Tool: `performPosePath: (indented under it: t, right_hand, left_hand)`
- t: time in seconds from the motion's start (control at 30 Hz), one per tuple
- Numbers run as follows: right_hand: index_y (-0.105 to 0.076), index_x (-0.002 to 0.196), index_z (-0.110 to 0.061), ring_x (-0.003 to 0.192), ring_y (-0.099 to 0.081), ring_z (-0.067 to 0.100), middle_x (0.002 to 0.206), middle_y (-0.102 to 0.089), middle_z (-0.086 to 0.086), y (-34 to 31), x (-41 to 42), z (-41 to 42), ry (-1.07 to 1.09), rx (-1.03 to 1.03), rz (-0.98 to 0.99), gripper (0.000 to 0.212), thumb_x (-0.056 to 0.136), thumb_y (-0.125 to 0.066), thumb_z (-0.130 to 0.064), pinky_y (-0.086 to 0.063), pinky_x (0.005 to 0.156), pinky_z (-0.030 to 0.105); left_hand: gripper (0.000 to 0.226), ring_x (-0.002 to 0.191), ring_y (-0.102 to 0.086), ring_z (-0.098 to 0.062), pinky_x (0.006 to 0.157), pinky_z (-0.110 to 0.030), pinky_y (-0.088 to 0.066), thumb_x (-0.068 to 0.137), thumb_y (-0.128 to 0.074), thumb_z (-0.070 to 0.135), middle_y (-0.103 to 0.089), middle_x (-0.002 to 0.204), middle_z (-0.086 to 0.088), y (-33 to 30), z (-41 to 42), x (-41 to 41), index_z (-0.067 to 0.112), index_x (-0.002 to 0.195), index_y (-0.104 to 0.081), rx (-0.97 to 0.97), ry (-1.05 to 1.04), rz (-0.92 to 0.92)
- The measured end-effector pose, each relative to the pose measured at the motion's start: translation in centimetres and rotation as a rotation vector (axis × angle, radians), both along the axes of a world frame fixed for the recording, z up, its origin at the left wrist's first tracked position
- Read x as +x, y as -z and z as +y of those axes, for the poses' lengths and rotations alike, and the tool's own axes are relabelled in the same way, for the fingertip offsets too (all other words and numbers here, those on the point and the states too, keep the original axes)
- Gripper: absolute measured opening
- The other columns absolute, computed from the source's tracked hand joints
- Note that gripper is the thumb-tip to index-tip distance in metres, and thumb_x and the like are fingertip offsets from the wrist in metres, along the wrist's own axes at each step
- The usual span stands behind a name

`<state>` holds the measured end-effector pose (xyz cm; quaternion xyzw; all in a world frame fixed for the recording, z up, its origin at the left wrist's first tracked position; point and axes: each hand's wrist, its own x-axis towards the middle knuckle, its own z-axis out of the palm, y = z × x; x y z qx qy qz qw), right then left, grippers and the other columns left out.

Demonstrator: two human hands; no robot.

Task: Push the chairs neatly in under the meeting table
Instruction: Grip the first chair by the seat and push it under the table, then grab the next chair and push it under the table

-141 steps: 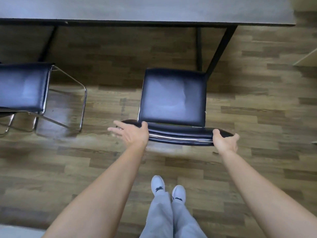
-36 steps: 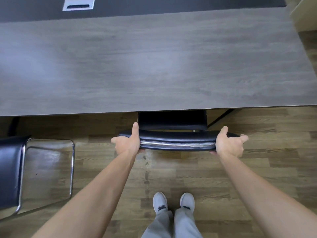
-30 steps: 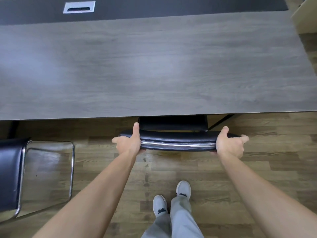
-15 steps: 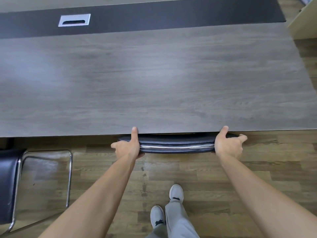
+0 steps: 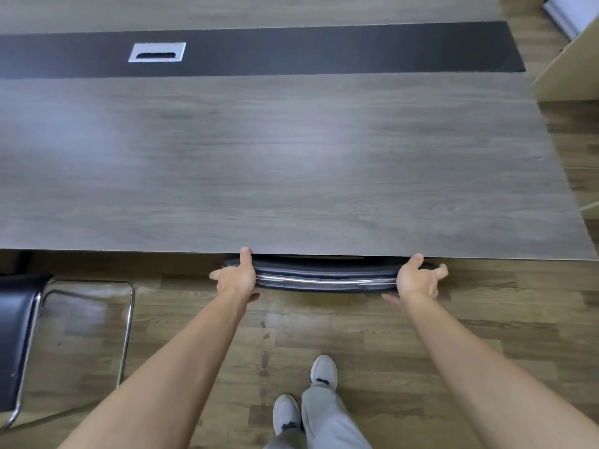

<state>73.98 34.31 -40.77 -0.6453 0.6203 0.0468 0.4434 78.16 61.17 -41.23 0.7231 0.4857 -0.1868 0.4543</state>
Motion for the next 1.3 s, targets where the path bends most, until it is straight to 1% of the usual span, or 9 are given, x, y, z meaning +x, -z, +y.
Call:
performPosePath:
  t: [0.07, 0.2, 0.33, 0.43, 0.53, 0.67, 0.77, 1.07, 1.3]
  right_hand:
    - [0.004, 0.152, -0.03, 0.105, -0.055, 0.044, 0.135, -0.045, 0.022, -1.0, -0.4, 1.1, 0.016, 0.031, -0.014, 0.069, 0.099, -0.037, -0.043, -0.058, 0.056, 0.042]
    - [0.01, 0.153, -0.018, 0.116, -0.044, 0.039, 0.134, -0.044, 0.03, -2.9, -1.4, 4.0, -0.112, 0.024, -0.016, 0.087, 0.092, -0.052, -0.026, -0.052, 0.089, 0.051]
    - [-0.029, 0.149, -0.012, 0.13, -0.038, 0.036, 0.14, -0.044, 0.023, -4.9, -2.0, 5.9, -0.352, 0.071, 0.057, 0.062, 0.093, -0.053, -0.023, -0.04, 0.094, 0.034]
    - [-0.06, 0.088, -0.01, 0.106, -0.054, 0.033, 0.093, -0.061, 0.014, -6.9, -2.7, 7.1, -0.45, 0.083, -0.017, 0.011, 0.086, -0.054, -0.018, -0.04, 0.075, 0.031]
    - [-0.053, 0.067, -0.014, 0.076, -0.051, 0.028, 0.069, -0.054, 0.006, -9.2, -2.9, 8.3, -0.618, 0.075, -0.082, 0.019, 0.086, -0.05, -0.013, -0.039, 0.069, 0.029]
    - [-0.063, 0.07, -0.009, 0.083, -0.059, 0.032, 0.077, -0.064, 0.01, -12.3, -3.2, 9.7, -0.875, -0.031, -0.087, 0.024, 0.087, -0.048, -0.017, -0.046, 0.074, 0.03]
    - [-0.069, 0.104, -0.006, 0.103, -0.06, 0.035, 0.108, -0.067, 0.014, -13.7, -3.6, 10.8, -0.97, -0.159, -0.086, 0.03, 0.091, -0.045, -0.019, -0.047, 0.087, 0.033]
    - [-0.064, 0.11, -0.007, 0.105, -0.056, 0.037, 0.115, -0.063, 0.019, -17.1, -5.5, 17.2, -1.086, -0.421, -0.087, 0.038, 0.097, -0.035, -0.027, -0.043, 0.081, 0.036]
    - [-0.063, 0.111, -0.006, 0.106, -0.057, 0.037, 0.117, -0.062, 0.019, -17.9, -7.8, 22.3, -1.084, -0.555, -0.086, 0.038, 0.098, -0.034, -0.027, -0.042, 0.079, 0.036]
  left_hand:
    - [0.078, 0.098, -0.057, -0.033, 0.097, -0.048, -0.049, 0.095, -0.044, 0.059, -0.048, 0.125, -0.006, -0.7, -0.9, -0.8, -0.005, 0.138, -0.033, 0.062, 0.019, -0.004]
    - [0.077, 0.133, -0.041, -0.039, 0.105, -0.042, -0.036, 0.099, -0.043, 0.045, -0.029, 0.152, -0.026, -3.0, -2.9, -2.5, -0.009, 0.147, -0.019, 0.138, 0.124, -0.029]
    - [0.06, 0.125, -0.048, -0.037, 0.104, -0.04, -0.04, 0.098, -0.038, 0.043, -0.045, 0.143, -0.024, -5.3, -3.0, -3.4, -0.002, 0.138, -0.045, 0.107, 0.313, -0.028]
    - [0.038, 0.104, -0.058, -0.036, 0.087, -0.037, -0.044, 0.098, -0.041, 0.034, -0.06, 0.121, -0.025, -7.5, -2.1, -4.2, 0.002, 0.108, -0.059, -0.003, 0.364, -0.071]
    - [0.028, 0.1, -0.058, -0.033, 0.086, -0.034, -0.044, 0.095, -0.046, 0.031, -0.064, 0.119, -0.02, -9.5, -0.8, -4.7, 0.005, 0.099, -0.057, 0.033, 0.479, -0.107]
    - [0.055, 0.132, -0.047, -0.03, 0.104, -0.029, -0.037, 0.095, -0.054, 0.027, -0.05, 0.146, -0.009, -12.3, 1.0, -4.9, 0.007, 0.146, -0.045, 0.115, 0.626, -0.152]
    - [0.058, 0.139, -0.041, -0.029, 0.111, -0.032, -0.033, 0.096, -0.053, 0.025, -0.043, 0.153, -0.008, -14.3, 2.7, -4.8, 0.009, 0.15, -0.039, 0.157, 0.713, -0.218]
    - [0.054, 0.14, -0.039, -0.028, 0.111, -0.032, -0.031, 0.097, -0.048, 0.022, -0.046, 0.151, -0.009, -19.2, 10.8, -5.5, 0.009, 0.149, -0.04, 0.399, 1.008, -0.462]
    - [0.051, 0.096, -0.062, -0.029, 0.089, -0.032, -0.044, 0.097, -0.047, 0.027, -0.069, 0.105, -0.012, -20.5, 17.5, -6.4, 0.015, 0.146, -0.046, 0.408, 1.066, -0.515]
